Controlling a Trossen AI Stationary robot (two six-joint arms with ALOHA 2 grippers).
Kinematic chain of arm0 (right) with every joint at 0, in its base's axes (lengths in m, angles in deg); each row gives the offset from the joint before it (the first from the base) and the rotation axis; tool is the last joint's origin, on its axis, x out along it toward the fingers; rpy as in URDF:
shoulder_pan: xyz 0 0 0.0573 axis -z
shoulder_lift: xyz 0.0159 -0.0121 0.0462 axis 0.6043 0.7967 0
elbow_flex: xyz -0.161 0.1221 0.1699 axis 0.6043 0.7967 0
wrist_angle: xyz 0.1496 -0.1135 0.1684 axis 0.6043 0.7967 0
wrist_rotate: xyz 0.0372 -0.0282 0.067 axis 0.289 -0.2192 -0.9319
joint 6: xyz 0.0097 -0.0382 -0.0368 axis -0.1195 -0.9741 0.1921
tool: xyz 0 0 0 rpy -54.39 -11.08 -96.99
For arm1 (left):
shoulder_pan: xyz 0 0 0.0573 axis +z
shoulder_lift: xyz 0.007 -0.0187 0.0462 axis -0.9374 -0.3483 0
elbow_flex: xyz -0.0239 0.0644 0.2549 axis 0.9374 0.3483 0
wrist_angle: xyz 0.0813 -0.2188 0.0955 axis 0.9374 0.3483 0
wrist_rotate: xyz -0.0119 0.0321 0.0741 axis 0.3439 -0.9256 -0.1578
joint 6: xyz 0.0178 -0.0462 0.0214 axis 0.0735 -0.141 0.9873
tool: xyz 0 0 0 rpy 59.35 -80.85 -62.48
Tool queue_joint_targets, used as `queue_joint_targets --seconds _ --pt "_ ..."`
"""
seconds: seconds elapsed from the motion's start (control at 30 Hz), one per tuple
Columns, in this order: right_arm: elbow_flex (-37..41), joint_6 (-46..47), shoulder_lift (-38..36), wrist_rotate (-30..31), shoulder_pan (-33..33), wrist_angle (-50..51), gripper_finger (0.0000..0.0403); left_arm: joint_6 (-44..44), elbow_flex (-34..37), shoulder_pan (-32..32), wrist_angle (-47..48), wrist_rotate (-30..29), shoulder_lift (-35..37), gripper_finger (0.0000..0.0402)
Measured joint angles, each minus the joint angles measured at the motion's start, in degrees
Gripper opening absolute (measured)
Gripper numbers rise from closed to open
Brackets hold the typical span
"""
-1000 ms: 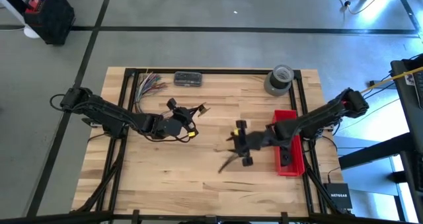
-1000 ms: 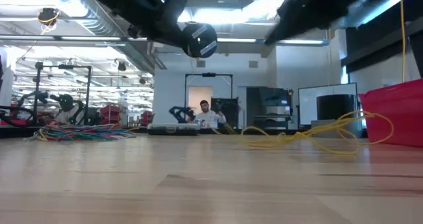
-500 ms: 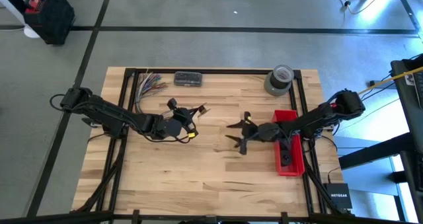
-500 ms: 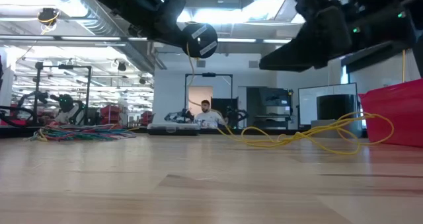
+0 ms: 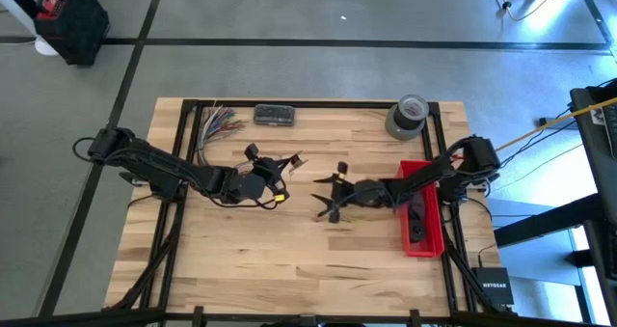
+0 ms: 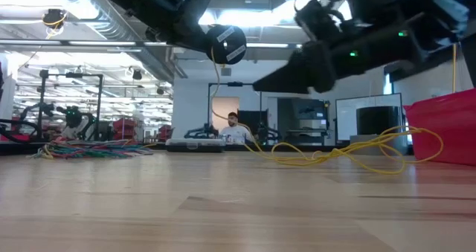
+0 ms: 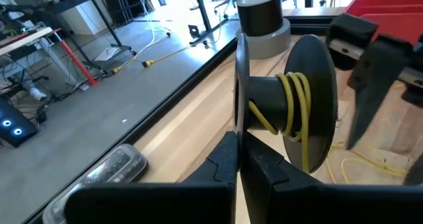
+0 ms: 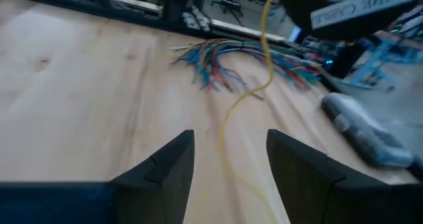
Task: Coil cords
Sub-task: Coil the yellow wire onto the black spool
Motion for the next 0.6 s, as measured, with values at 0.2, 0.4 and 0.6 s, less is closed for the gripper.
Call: queue_joint_targets --seconds 0.2,0.4,0.6 --pt "-5.8 -2.5 3.5 -1.7 3.4 -0.1 0.0195 0.1 0.0 -0.3 -0.1 0.0 0.0 0.0" --pt "-11.0 -2.6 8.2 -7.0 7.0 0.1 0.0173 0.3 0.0 -0.6 -1.4 0.0 0.0 0.0" --pt "-14.4 -4.4 10.1 -9.0 7.4 1.1 0.0121 2.7 0.0 -0.8 -3.2 0.1 0.0 0.0"
